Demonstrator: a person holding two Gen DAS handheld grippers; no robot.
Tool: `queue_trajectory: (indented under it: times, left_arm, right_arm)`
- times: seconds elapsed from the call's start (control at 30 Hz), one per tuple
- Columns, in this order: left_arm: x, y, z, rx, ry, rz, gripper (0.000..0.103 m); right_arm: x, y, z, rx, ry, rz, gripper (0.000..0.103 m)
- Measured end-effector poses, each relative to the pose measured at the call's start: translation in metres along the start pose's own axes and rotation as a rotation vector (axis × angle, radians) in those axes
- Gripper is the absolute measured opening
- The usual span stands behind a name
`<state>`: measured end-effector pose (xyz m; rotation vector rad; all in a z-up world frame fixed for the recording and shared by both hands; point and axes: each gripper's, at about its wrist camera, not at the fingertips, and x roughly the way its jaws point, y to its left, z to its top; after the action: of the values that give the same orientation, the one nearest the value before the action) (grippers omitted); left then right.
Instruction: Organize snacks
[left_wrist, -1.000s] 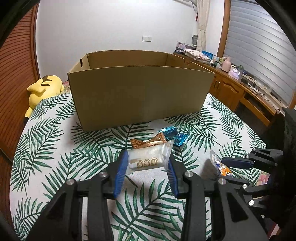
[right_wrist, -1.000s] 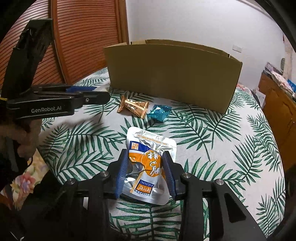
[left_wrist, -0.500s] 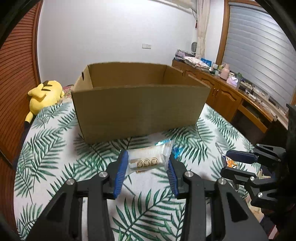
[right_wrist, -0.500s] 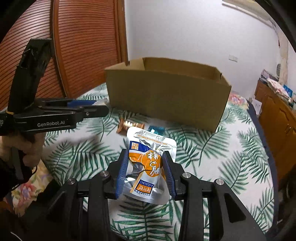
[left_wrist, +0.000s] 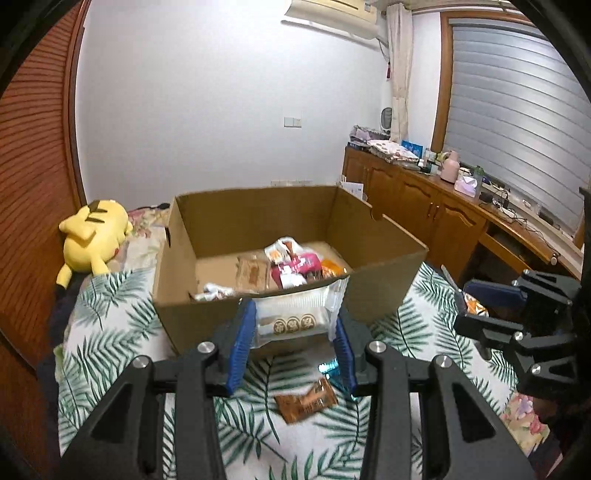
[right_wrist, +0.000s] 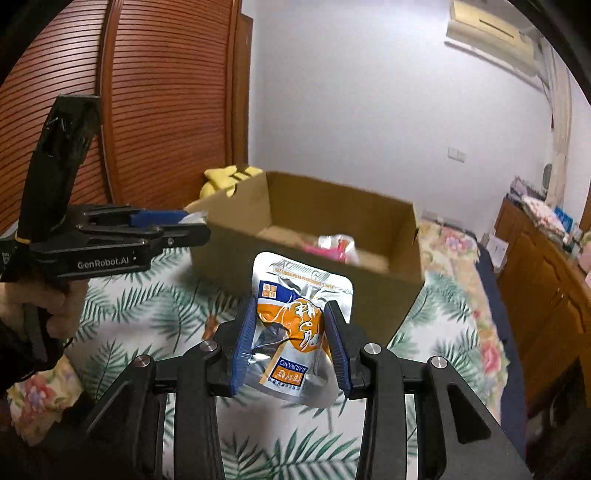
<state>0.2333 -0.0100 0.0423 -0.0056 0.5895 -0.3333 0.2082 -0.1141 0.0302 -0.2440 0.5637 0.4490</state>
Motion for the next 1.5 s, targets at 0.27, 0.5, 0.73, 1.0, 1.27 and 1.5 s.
queue_trajectory:
  times: [0.27, 0.5, 0.73, 1.0, 1.27, 1.5]
  left_arm:
    - [0.009, 0.008, 0.024, 0.023, -0.026, 0.018, 0.039]
    - [0.030, 0.021, 0.045, 0.038, -0.054, 0.020, 0.039]
    - [0.055, 0.038, 0.051, 0.017, -0.079, 0.000, 0.039]
    - [0.084, 0.050, 0.049, 0.012, -0.080, 0.001, 0.039]
    - [0.103, 0.059, 0.042, -0.022, -0.071, 0.001, 0.041]
    - [0.113, 0.055, 0.036, -0.016, -0.048, 0.008, 0.042]
  right_arm:
    - [0.011, -0.009, 0.030, -0.030, -0.026, -0.012, 0.037]
    - [0.030, -0.013, 0.052, -0.063, -0.034, -0.031, 0.037]
    - [0.061, -0.019, 0.067, -0.075, -0.038, -0.045, 0.037]
    - [0.107, -0.031, 0.070, -0.078, -0.005, -0.039, 0.038]
    - [0.137, -0.044, 0.068, -0.037, 0.018, -0.006, 0.038]
    - [0.150, -0.049, 0.064, 0.004, 0.036, 0.016, 0.038]
